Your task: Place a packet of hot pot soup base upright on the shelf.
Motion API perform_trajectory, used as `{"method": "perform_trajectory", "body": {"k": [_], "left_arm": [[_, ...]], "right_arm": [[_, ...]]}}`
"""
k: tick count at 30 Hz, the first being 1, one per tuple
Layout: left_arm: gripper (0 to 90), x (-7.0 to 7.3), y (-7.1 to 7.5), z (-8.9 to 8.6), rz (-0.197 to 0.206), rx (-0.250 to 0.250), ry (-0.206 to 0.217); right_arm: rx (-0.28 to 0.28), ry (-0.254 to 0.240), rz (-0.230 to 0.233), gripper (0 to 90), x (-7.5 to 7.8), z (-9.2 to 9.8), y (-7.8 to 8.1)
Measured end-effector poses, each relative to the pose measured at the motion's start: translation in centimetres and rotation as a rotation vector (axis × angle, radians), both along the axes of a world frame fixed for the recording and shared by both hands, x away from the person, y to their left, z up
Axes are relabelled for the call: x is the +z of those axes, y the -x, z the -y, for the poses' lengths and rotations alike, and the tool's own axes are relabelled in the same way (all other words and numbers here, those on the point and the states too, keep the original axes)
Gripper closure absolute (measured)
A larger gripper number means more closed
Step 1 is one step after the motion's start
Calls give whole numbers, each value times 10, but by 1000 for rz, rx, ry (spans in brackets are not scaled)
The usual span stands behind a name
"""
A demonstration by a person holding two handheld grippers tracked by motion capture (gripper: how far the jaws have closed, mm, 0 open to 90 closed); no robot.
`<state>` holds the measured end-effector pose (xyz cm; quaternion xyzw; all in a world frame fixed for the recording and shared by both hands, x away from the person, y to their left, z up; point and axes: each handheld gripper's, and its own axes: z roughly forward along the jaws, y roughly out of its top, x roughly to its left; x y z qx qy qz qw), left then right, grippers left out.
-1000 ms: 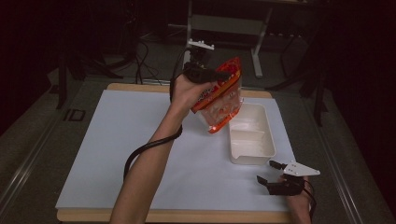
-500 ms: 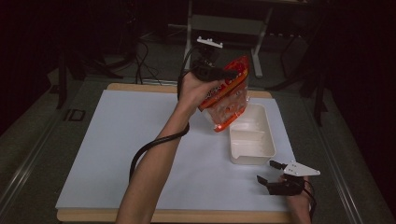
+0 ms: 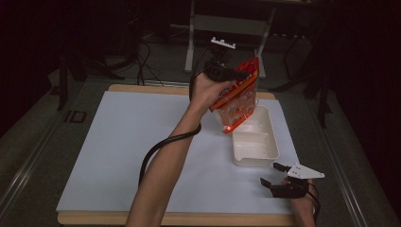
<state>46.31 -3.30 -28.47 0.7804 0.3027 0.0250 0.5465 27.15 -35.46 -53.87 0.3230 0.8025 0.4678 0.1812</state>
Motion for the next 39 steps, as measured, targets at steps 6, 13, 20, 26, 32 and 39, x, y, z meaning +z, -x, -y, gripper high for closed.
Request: {"method": "perform_trajectory", "body": {"k": [6,13,20,26,32,39], "left_arm": [[900,-1,-11,15,-7,0,-3],[900,-5,-19,31,-21,15,-47],[900,-4,-25,41,-25,17,-57],[900,-2,-27,46,-31,18,-46],[900,-9,-30,56,-53,17,-80],[900,-18,-32,72,-51,25,-139]], "right_arm": [[-5,-3,2,140,0,0,1],[-5,-4,7,140,0,1,2],[-4,-9,3,140,0,1,2],[-2,-11,3,140,0,1,2],[-2,-11,2,140,0,1,2],[0,-13,1,140,0,1,2]]}}
